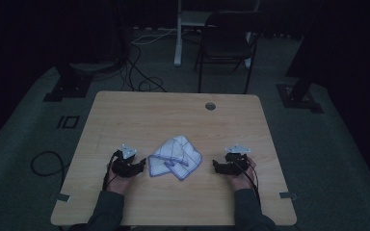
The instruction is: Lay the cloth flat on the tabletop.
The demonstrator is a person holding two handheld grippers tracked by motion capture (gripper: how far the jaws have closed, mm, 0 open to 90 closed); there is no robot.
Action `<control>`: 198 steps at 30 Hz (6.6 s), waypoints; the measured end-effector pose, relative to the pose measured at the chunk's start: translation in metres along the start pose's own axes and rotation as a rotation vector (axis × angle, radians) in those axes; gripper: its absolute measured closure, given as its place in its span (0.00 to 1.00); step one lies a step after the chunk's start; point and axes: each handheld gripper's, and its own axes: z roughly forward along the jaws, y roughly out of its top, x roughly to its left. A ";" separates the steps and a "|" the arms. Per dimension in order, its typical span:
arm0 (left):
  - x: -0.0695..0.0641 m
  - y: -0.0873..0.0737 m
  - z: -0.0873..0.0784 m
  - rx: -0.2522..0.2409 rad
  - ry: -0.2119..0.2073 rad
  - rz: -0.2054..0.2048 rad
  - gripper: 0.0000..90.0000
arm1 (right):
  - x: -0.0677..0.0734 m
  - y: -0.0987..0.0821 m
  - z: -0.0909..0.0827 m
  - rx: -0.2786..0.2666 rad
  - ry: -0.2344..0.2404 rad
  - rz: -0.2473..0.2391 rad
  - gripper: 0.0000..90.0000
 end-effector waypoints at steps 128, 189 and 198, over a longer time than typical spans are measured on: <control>-0.070 0.001 -0.006 0.009 -0.256 0.149 0.61 | 0.134 0.012 0.002 -0.016 0.269 -0.288 0.62; -0.028 0.036 -0.076 -0.216 -0.104 0.136 0.99 | 0.067 0.059 -0.040 -0.188 0.040 -0.156 0.96; -0.013 0.033 -0.082 -0.218 -0.080 0.101 0.99 | 0.053 0.062 -0.046 -0.201 0.004 -0.130 0.96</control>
